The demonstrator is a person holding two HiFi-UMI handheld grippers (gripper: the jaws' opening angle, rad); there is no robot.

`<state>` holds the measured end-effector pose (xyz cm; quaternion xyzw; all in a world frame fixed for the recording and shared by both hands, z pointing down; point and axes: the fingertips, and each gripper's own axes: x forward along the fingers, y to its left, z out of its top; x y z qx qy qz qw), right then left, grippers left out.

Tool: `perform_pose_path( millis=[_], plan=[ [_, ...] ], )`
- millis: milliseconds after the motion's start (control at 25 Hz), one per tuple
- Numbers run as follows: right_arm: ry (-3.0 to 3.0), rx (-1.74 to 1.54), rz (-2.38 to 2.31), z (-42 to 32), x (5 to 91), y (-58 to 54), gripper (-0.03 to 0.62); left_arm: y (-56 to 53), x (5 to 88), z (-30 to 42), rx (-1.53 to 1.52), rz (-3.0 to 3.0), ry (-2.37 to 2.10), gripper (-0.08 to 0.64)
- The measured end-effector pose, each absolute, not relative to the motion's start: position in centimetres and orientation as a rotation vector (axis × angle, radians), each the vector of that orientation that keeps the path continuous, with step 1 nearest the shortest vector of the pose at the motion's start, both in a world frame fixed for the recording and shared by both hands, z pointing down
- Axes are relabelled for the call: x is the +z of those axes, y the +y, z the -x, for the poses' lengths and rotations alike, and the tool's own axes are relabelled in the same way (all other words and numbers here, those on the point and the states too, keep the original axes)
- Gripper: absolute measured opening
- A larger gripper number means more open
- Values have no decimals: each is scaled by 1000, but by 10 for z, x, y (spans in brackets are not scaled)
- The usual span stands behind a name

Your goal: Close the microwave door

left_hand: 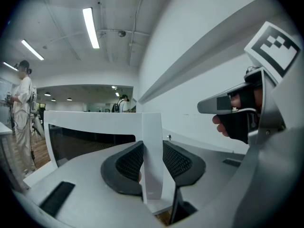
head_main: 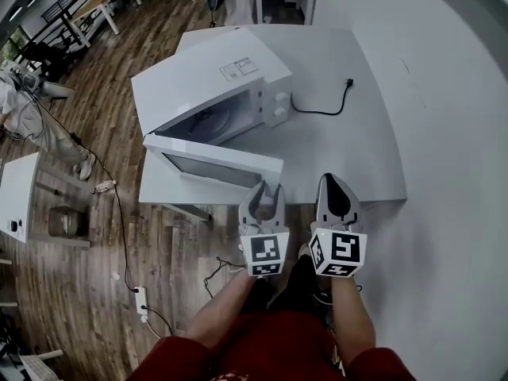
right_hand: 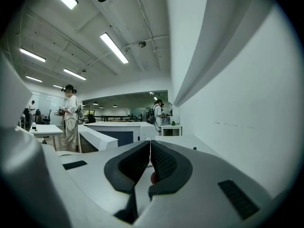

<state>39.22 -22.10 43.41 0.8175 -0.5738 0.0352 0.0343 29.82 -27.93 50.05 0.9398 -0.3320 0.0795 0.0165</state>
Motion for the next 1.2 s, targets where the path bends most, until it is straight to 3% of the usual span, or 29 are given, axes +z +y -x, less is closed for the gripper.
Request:
perform_pose_path(
  millis=[1200],
  plan=[
    [-2205, 113, -2101, -486, 457, -360, 28, -382, 502, -382, 190, -2702, -1490, 144]
  ],
)
